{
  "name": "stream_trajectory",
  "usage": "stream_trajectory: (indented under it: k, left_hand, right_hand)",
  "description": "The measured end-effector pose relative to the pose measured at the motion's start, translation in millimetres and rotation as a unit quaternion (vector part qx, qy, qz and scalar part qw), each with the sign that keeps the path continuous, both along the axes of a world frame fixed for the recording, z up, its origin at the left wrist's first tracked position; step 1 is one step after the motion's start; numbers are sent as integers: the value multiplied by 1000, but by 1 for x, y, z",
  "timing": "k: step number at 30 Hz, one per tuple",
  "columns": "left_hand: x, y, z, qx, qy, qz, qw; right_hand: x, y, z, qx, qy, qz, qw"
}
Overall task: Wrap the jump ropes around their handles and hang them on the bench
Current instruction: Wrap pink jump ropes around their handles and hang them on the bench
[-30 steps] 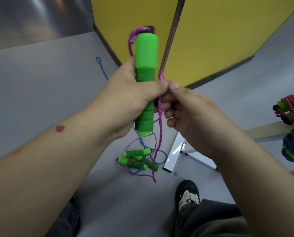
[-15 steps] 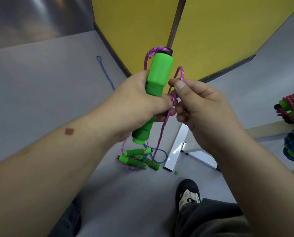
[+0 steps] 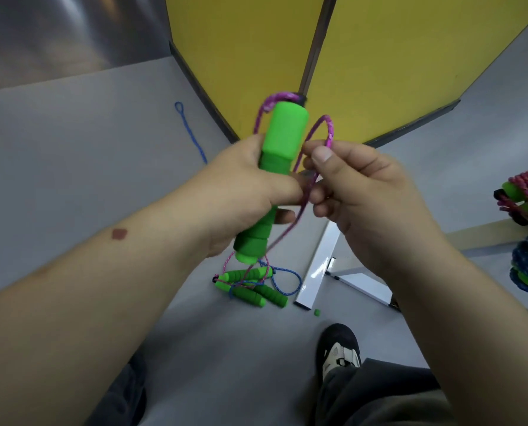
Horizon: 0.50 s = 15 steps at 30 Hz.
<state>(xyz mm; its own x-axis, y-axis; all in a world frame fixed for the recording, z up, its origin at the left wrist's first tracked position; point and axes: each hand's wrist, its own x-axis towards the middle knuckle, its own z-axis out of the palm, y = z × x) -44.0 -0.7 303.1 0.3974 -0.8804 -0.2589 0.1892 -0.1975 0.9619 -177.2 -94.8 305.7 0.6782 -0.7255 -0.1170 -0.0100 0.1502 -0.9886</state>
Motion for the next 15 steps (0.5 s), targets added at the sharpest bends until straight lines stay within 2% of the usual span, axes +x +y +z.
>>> stream_trajectory:
  k: [3,5,9,11,13,15]
  left_hand:
    - [-7,0,-4,-13,-27,-19,999]
    - [-8,-1,-3,-29,4,9,1000]
    - [3,-2,5,-68,78,98,990]
    - [10,-2,7,-69,77,140,985]
    - [12,-1,9,-55,64,149,985]
    - [8,0,8,-35,50,106,992]
  right_hand:
    - [-1,-3,-2,-18,17,-25,999]
    - [0,-2,-3,0,33,-26,999]
    - [0,0,-3,68,100,99,988]
    - [-2,1,-3,39,121,148,981]
    - [-2,2,-2,6,92,133,987]
    - [-3,2,2,11,26,87,996]
